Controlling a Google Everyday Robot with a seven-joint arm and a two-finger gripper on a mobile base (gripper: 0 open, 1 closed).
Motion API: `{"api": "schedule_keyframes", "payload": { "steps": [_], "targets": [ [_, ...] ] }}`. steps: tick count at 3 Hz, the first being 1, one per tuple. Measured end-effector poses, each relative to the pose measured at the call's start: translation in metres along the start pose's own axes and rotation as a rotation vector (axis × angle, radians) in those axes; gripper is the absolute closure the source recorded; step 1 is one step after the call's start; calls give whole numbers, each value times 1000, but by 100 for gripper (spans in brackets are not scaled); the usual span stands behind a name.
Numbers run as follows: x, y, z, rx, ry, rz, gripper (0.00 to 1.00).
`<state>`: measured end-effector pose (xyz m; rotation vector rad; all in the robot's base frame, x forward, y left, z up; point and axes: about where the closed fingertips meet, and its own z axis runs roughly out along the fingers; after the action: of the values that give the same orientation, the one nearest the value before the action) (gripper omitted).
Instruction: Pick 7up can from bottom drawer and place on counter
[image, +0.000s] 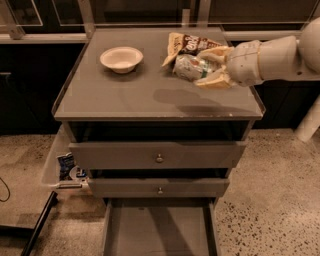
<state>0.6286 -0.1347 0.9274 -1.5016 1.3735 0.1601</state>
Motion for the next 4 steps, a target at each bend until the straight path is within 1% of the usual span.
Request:
{"api": "schedule_keyframes", "payload": {
  "steps": [1,2,3,4],
  "targets": [
    [13,-14,18,-23,8,52,100],
    [32,-20,34,-47,33,106,100],
    [50,-25,46,-60,63,154,100],
    [69,-22,58,-85,105,193,100]
  ]
}}
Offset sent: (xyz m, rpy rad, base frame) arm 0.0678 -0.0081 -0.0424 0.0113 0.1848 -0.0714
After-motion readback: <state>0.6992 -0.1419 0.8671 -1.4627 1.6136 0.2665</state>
